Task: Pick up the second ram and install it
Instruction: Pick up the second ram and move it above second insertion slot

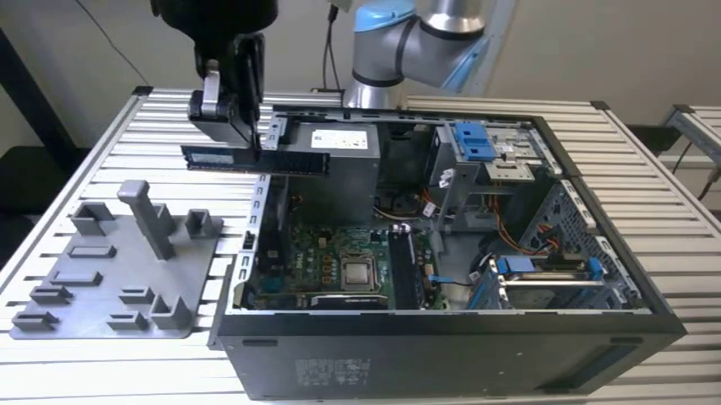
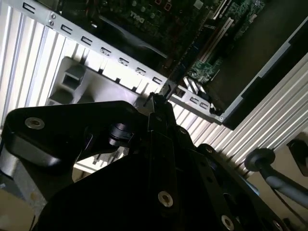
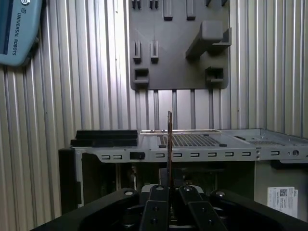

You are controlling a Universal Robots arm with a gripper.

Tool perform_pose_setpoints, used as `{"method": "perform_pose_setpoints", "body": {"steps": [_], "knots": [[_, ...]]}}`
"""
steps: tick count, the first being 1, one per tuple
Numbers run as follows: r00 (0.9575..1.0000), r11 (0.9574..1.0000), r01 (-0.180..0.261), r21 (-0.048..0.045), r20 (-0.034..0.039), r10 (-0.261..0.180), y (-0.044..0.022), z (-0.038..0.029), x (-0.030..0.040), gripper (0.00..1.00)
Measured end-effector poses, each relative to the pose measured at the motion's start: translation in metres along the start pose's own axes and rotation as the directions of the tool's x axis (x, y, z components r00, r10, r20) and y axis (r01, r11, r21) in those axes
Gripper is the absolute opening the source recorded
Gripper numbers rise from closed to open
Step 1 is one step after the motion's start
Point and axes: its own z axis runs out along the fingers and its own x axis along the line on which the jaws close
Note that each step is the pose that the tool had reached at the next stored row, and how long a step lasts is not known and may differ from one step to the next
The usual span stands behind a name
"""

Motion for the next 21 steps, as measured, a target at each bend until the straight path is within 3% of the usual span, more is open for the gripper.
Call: {"method": "perform_pose_setpoints", "body": {"steps": [21], "knots": [[1.0,1.0,0.0,-0.002,-0.0001,0.0,-0.0672,-0.0009,-0.0034,0.14]]}}
